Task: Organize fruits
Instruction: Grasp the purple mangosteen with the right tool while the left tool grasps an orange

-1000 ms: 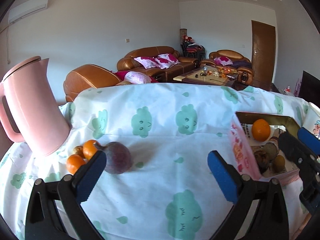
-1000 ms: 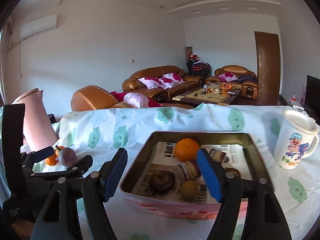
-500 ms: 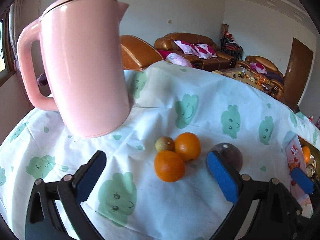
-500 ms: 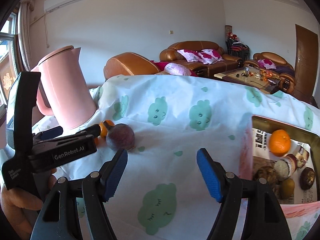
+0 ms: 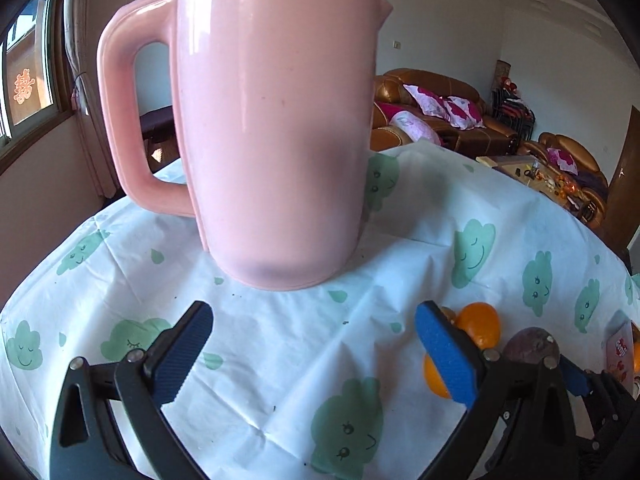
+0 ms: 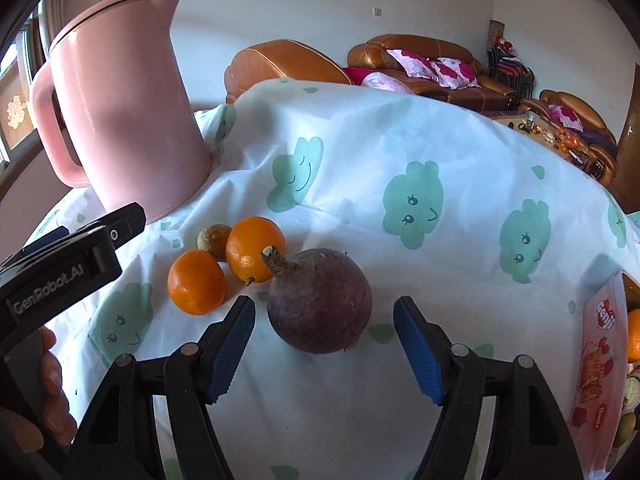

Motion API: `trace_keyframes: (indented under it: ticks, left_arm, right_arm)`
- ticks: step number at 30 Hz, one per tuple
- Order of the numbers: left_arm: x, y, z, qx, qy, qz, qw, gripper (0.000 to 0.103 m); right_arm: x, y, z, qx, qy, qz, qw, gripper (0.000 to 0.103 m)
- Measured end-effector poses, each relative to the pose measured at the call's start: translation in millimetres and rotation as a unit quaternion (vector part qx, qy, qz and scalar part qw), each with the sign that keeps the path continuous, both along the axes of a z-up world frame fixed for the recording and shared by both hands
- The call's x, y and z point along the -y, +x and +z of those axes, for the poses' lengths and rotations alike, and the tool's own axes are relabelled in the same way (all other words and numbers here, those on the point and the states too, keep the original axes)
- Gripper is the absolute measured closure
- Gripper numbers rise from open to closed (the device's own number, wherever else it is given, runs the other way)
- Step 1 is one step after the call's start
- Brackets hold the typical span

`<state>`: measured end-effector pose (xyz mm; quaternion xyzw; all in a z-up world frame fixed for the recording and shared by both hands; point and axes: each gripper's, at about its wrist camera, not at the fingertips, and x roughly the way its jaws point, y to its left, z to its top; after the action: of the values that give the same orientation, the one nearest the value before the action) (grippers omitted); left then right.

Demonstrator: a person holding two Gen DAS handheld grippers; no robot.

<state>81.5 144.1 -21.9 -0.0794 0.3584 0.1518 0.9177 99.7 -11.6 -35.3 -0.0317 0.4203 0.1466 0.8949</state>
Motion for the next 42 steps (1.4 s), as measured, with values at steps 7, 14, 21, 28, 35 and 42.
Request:
trace_keyframes:
  ticks: [7, 14, 21, 28, 35, 42]
  left_arm:
    - [22, 1, 2, 0.004, 0.008, -0.048, 0.9988, 0.0]
    - [41, 10, -11, -0.027, -0.026, -0.118, 0.9923, 0.013]
    - [42, 21, -24, -0.06, -0.055, -0.134, 0.9876, 0.026]
    - [34, 16, -21, -0.049, -0.076, -0.135, 0.9868, 0.062]
    - [19, 1, -15, -0.022, -0.093, -0.115, 0.9888, 0.067]
    - [33, -15, 13, 0.079, -0.004, -0.092, 0.9926, 0.067]
  right_arm:
    - [17, -3, 2, -0.007, 0.034, -0.015, 0.999, 0.051]
    - [61, -25, 12, 0.032, 0.101, -0.106, 0.989, 0.051]
    - [73, -31, 14, 0.032, 0.124, -0.123, 0.984, 0.051]
    - [69, -36, 16, 0.042, 0.113, -0.116, 0.986, 0.051]
    - [68, -52, 23, 0.075, 0.095, -0.118, 0.986, 0.051]
    - [53, -72, 35, 0.133, 0.048, -0.106, 0.984, 0.051]
